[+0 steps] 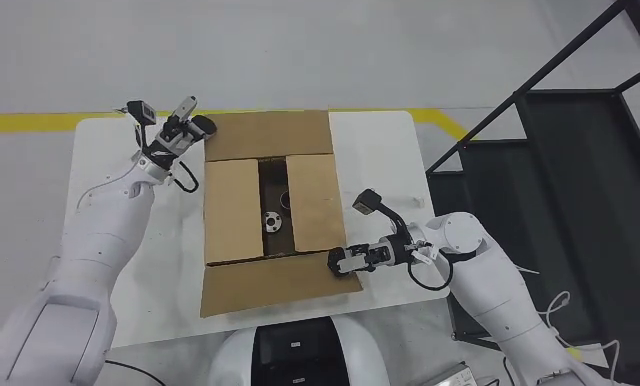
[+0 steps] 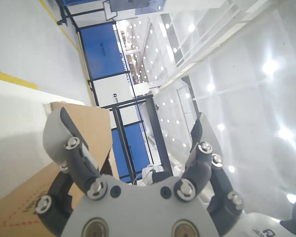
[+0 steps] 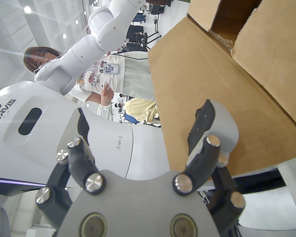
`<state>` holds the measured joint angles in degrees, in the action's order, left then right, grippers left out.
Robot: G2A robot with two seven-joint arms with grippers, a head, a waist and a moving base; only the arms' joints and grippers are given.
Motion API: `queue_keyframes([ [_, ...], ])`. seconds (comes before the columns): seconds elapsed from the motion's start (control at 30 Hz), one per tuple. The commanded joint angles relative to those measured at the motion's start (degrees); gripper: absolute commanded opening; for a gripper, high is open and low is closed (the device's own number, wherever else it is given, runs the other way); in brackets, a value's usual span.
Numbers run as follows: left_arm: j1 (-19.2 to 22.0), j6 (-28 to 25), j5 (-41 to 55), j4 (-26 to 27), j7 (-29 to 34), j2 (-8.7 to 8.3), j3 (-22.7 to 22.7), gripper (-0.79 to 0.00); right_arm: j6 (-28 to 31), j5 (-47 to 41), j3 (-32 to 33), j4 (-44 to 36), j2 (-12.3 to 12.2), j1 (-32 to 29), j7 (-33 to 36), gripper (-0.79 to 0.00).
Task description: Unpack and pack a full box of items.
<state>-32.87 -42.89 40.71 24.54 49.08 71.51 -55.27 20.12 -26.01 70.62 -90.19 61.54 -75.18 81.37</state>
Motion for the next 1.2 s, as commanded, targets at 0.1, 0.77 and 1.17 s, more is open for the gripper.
queue_keyframes([
  [0.1,1.1,3.8,-4.4,-3.1,-2.0,0.44,1.0,0.000,0.0,0.0,0.0,0.0,0.0,0.0,0.0,0.000],
  [0.77,-6.3,8.5,16.5,14.1,19.9,-4.03,-15.1,0.000,0.0,0.0,0.0,0.0,0.0,0.0,0.0,0.000],
  [1.17,-21.3,25.1,10.4,36.7,28.4,-10.15,-28.3,0.000,-1.7,1.7,-1.5,-3.8,-0.1,-0.7,-1.6,0.000],
])
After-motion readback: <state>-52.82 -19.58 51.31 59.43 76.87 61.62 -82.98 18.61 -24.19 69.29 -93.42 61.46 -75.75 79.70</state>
